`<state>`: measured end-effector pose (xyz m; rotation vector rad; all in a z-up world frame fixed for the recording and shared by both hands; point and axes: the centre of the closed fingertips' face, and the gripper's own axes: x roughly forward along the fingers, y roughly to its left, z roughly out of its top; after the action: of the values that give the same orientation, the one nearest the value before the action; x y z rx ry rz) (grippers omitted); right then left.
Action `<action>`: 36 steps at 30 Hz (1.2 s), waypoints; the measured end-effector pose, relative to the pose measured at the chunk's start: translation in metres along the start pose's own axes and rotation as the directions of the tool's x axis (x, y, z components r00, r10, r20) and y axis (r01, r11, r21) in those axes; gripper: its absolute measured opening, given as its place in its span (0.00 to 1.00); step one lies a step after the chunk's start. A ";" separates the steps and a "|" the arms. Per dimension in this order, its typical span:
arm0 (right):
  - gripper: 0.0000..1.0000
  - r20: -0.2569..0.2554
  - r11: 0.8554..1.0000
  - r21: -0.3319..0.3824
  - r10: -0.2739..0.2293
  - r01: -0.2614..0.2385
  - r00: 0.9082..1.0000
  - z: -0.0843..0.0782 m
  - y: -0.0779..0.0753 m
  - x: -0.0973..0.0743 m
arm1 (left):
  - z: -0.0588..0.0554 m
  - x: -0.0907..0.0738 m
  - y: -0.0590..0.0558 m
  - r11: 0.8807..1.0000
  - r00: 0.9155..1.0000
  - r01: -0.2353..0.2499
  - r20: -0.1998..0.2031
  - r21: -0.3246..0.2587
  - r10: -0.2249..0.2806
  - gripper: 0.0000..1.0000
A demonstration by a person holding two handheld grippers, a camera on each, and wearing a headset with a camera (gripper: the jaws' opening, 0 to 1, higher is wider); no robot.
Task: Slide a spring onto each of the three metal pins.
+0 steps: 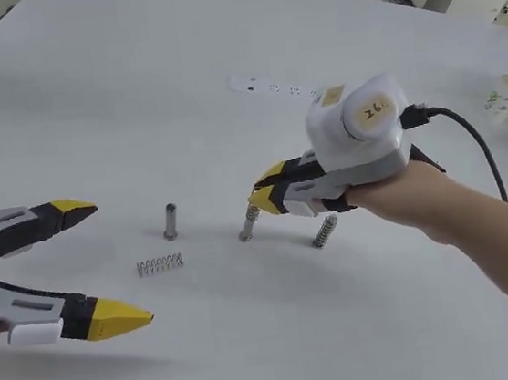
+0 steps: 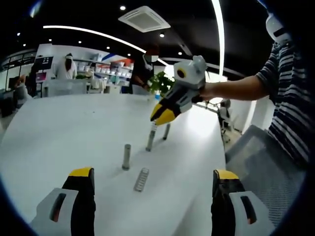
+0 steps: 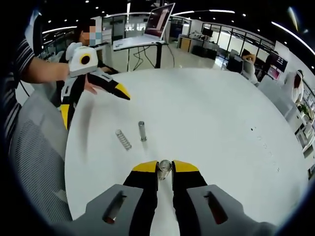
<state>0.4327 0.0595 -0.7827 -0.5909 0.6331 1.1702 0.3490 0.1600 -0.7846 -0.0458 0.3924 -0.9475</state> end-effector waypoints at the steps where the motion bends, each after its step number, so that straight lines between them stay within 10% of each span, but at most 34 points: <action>1: 0.08 -0.003 1.000 0.000 0.000 0.000 1.000 -0.001 0.000 0.001 | -0.001 0.000 0.000 1.000 1.000 0.000 0.000 -0.001 0.000 0.97; 36: 0.13 -0.072 1.000 -0.020 0.002 -0.003 0.997 -0.028 -0.002 0.025 | 0.000 0.001 0.000 1.000 1.000 -0.005 0.004 -0.008 0.005 0.96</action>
<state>0.4374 0.0549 -0.8200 -0.6516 0.6847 1.1628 0.3490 0.1590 -0.7848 -0.0538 0.3920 -0.9410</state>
